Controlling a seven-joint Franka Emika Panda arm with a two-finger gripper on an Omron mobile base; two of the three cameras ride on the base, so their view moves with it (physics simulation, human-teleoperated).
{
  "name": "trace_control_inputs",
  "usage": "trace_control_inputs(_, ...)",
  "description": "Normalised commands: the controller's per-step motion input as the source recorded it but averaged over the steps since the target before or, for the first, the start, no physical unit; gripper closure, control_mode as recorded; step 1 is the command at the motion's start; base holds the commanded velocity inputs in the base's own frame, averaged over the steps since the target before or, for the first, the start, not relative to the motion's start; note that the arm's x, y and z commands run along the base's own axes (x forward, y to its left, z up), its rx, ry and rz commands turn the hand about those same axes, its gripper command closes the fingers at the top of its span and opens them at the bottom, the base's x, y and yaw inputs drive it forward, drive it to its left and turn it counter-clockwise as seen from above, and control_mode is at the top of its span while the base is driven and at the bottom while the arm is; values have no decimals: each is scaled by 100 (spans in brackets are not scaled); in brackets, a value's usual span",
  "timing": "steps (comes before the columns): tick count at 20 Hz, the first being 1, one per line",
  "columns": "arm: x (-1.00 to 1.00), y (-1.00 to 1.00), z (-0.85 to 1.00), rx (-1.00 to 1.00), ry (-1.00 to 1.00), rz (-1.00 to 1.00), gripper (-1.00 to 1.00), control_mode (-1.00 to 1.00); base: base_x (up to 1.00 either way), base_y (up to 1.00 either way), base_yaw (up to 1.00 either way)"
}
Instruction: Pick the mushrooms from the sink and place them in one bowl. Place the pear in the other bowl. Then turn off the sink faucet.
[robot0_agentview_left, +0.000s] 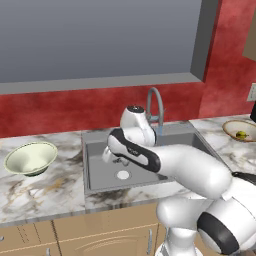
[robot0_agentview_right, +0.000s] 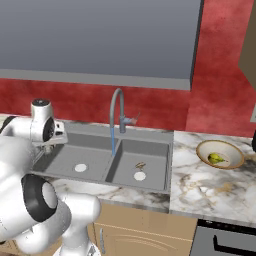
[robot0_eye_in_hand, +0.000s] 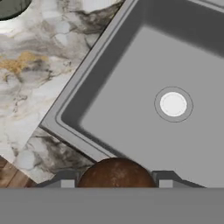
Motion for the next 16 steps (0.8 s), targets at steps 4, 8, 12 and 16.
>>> trace_control_inputs(4, 48, 100, 30, 5, 11, 12, 100, -100, 0, 0, 0)
trace_control_inputs(8, 25, 42, 17, 1, 5, 3, 100, -100, 0, 0, 0)
trace_control_inputs(12, 3, 0, 0, 1, 0, 0, 100, -100, 0, 0, 0)
trace_control_inputs(16, 33, 33, 0, 0, -6, 0, 100, -100, 0, 0, 0)
